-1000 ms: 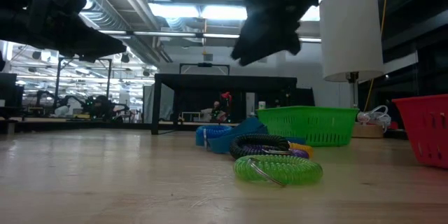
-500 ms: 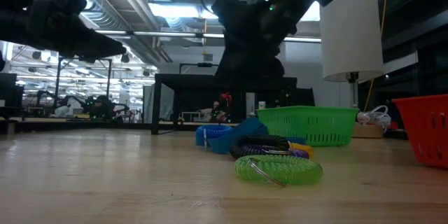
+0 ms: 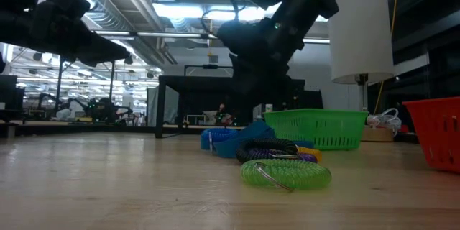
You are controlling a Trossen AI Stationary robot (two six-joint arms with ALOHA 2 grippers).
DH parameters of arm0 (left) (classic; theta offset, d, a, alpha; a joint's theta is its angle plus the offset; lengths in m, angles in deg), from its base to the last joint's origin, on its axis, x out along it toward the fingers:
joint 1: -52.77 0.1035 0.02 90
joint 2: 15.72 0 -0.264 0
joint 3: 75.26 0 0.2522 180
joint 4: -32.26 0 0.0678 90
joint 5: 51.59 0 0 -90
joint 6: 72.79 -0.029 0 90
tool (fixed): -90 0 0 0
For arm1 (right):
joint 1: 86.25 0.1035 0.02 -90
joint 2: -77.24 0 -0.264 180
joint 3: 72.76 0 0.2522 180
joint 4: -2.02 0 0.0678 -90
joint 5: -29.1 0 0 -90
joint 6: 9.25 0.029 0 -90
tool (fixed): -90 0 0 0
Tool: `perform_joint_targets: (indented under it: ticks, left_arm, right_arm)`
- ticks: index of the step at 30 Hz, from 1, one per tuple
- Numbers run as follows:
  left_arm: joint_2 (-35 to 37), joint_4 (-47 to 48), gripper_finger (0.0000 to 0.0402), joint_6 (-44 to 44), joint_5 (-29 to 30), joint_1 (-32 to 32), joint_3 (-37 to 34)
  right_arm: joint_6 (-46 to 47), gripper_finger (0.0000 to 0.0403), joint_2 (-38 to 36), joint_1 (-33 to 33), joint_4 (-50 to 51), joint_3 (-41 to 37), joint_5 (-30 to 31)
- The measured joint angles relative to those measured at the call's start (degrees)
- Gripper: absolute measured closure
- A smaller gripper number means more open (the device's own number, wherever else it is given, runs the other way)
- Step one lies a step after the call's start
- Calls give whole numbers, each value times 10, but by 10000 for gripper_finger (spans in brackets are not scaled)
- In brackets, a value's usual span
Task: Pick & Place Office Desk Supplies
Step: Put the blue rubber band into the green basket
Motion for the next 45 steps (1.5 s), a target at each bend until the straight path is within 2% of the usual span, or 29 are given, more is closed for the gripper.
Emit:
perform_joint_targets:
  ticks: [6,12,19,25,29,36,45]
  left_arm:
    - [0,3,272,0,0,0,0]
    - [0,4,272,7,-7,0,0]
    - [0,2,272,14,-17,0,0]
    - [0,2,272,14,-17,0,0]
    - [0,2,272,14,-17,0,0]
    - [0,4,272,14,-17,0,0]
    - [-1,4,272,19,-18,0,0]
  right_arm:
    - [-5,256,0,11,61,40,-2]
    - [-56,256,2,42,15,78,-25]
    - [-48,256,19,84,-32,84,44]
    - [-57,256,55,108,-31,83,-19]
    - [-94,256,58,112,18,83,-14]
    - [-85,256,54,116,120,83,-1]
    - [-83,256,54,115,124,83,0]
